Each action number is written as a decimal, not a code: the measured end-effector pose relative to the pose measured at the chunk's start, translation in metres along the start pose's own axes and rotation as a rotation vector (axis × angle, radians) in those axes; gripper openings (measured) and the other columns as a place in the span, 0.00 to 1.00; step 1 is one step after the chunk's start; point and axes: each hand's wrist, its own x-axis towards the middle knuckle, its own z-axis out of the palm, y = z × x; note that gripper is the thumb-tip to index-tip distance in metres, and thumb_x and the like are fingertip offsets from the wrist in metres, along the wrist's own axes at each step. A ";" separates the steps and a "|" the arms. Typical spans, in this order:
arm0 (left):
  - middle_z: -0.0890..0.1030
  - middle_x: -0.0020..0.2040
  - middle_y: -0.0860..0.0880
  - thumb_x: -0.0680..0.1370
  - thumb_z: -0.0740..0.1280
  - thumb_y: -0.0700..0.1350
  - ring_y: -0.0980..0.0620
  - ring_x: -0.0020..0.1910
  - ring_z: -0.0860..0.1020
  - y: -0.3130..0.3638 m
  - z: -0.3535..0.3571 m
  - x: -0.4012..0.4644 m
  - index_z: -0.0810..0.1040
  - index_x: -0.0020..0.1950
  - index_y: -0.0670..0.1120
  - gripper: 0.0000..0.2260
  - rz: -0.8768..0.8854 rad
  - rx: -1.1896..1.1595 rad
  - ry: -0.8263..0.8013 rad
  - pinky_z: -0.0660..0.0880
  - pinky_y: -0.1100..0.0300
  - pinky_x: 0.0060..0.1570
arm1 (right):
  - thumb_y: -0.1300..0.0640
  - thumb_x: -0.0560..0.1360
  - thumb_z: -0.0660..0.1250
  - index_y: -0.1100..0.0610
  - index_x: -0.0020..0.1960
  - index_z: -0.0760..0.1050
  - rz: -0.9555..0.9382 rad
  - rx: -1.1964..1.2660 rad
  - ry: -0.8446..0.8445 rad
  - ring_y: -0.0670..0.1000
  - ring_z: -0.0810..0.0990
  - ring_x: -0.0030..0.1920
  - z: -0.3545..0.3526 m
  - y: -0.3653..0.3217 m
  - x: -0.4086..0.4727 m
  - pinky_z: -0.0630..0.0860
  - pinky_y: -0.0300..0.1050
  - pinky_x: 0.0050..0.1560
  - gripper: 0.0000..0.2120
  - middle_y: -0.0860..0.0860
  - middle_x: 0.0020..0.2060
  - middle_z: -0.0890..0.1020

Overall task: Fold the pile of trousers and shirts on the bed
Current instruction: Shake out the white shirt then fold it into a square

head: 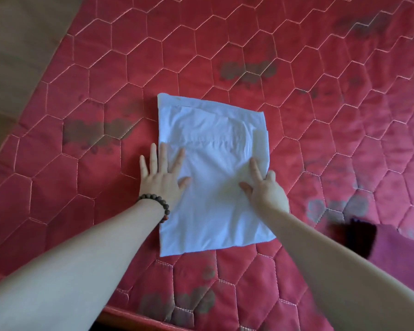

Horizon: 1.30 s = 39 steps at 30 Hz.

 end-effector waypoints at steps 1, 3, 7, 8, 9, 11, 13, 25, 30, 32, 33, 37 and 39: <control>0.39 0.79 0.41 0.80 0.51 0.62 0.41 0.77 0.37 0.001 -0.003 0.001 0.40 0.79 0.54 0.32 -0.001 0.005 0.024 0.41 0.39 0.74 | 0.39 0.78 0.58 0.40 0.78 0.44 0.006 -0.003 -0.013 0.58 0.72 0.42 0.004 -0.001 -0.008 0.66 0.46 0.38 0.34 0.55 0.53 0.66; 0.40 0.79 0.40 0.80 0.53 0.60 0.41 0.77 0.37 0.006 -0.007 0.004 0.45 0.80 0.50 0.32 0.015 -0.007 0.072 0.40 0.41 0.75 | 0.38 0.77 0.58 0.41 0.77 0.49 0.038 -0.069 0.064 0.58 0.72 0.49 0.008 0.000 -0.019 0.69 0.49 0.45 0.33 0.56 0.57 0.67; 0.42 0.79 0.39 0.80 0.56 0.59 0.43 0.78 0.40 0.022 -0.006 0.015 0.46 0.79 0.44 0.35 0.112 -0.081 0.104 0.42 0.45 0.76 | 0.48 0.76 0.63 0.53 0.75 0.64 -0.070 -0.118 0.411 0.62 0.61 0.72 0.009 -0.015 -0.020 0.55 0.64 0.71 0.28 0.62 0.72 0.65; 0.42 0.79 0.39 0.80 0.56 0.59 0.43 0.78 0.41 0.025 -0.003 0.019 0.45 0.79 0.44 0.35 0.128 -0.091 0.105 0.42 0.45 0.76 | 0.51 0.76 0.64 0.55 0.74 0.65 -0.178 -0.113 0.422 0.61 0.60 0.74 0.010 -0.025 -0.015 0.52 0.65 0.73 0.28 0.62 0.73 0.64; 0.42 0.79 0.40 0.79 0.55 0.59 0.43 0.78 0.41 0.028 -0.001 0.023 0.44 0.79 0.44 0.35 0.129 -0.094 0.102 0.42 0.45 0.76 | 0.54 0.76 0.65 0.57 0.74 0.65 -0.294 -0.113 0.407 0.60 0.59 0.75 0.014 -0.038 -0.009 0.51 0.65 0.73 0.28 0.60 0.74 0.64; 0.42 0.79 0.41 0.79 0.51 0.59 0.42 0.78 0.41 0.032 0.005 0.030 0.43 0.79 0.45 0.34 0.095 -0.082 0.094 0.42 0.44 0.76 | 0.56 0.77 0.64 0.59 0.73 0.67 -0.470 -0.106 0.324 0.58 0.58 0.76 0.024 -0.062 0.004 0.52 0.65 0.74 0.25 0.57 0.75 0.64; 0.43 0.79 0.41 0.79 0.49 0.57 0.41 0.78 0.43 0.033 0.010 0.033 0.44 0.79 0.46 0.32 0.056 -0.069 0.113 0.45 0.43 0.76 | 0.53 0.80 0.59 0.56 0.75 0.63 -0.528 -0.103 0.209 0.55 0.54 0.77 0.032 -0.071 0.018 0.51 0.63 0.74 0.24 0.53 0.76 0.60; 0.48 0.80 0.45 0.77 0.50 0.61 0.33 0.77 0.46 0.035 0.015 0.033 0.50 0.80 0.50 0.33 0.039 -0.083 0.165 0.50 0.37 0.73 | 0.56 0.80 0.54 0.60 0.77 0.57 -0.194 0.039 0.409 0.54 0.49 0.78 0.004 -0.062 0.067 0.42 0.63 0.75 0.26 0.54 0.78 0.53; 0.59 0.76 0.35 0.75 0.53 0.58 0.33 0.77 0.49 0.036 0.013 0.035 0.51 0.78 0.39 0.36 0.029 -0.037 0.122 0.53 0.36 0.72 | 0.50 0.83 0.50 0.55 0.78 0.56 -0.858 0.023 0.027 0.49 0.51 0.78 0.000 -0.131 0.097 0.43 0.53 0.77 0.24 0.49 0.77 0.54; 0.60 0.75 0.36 0.76 0.54 0.59 0.34 0.77 0.49 0.035 0.013 0.035 0.56 0.77 0.40 0.35 0.017 -0.017 0.099 0.52 0.37 0.73 | 0.45 0.83 0.45 0.50 0.79 0.50 -0.856 -0.243 0.046 0.47 0.46 0.78 -0.005 -0.135 0.121 0.39 0.56 0.76 0.25 0.46 0.78 0.50; 0.61 0.75 0.38 0.76 0.54 0.60 0.34 0.77 0.50 0.034 0.013 0.035 0.58 0.77 0.42 0.34 0.017 -0.020 0.095 0.52 0.37 0.73 | 0.43 0.82 0.42 0.48 0.79 0.47 -0.842 -0.335 0.065 0.46 0.45 0.78 -0.008 -0.133 0.131 0.37 0.57 0.75 0.26 0.45 0.78 0.48; 0.59 0.76 0.43 0.76 0.54 0.61 0.33 0.77 0.49 0.034 0.011 0.035 0.59 0.77 0.46 0.33 0.039 -0.026 0.111 0.52 0.37 0.73 | 0.42 0.80 0.40 0.48 0.78 0.49 -0.859 -0.374 0.105 0.46 0.50 0.77 -0.012 -0.122 0.143 0.41 0.59 0.76 0.28 0.45 0.78 0.52; 0.55 0.79 0.44 0.75 0.54 0.61 0.34 0.77 0.47 0.034 0.012 0.036 0.57 0.78 0.49 0.33 0.037 -0.026 0.124 0.51 0.37 0.73 | 0.43 0.81 0.44 0.50 0.78 0.55 -0.848 -0.330 0.152 0.49 0.56 0.77 -0.012 -0.106 0.142 0.47 0.61 0.75 0.27 0.47 0.77 0.58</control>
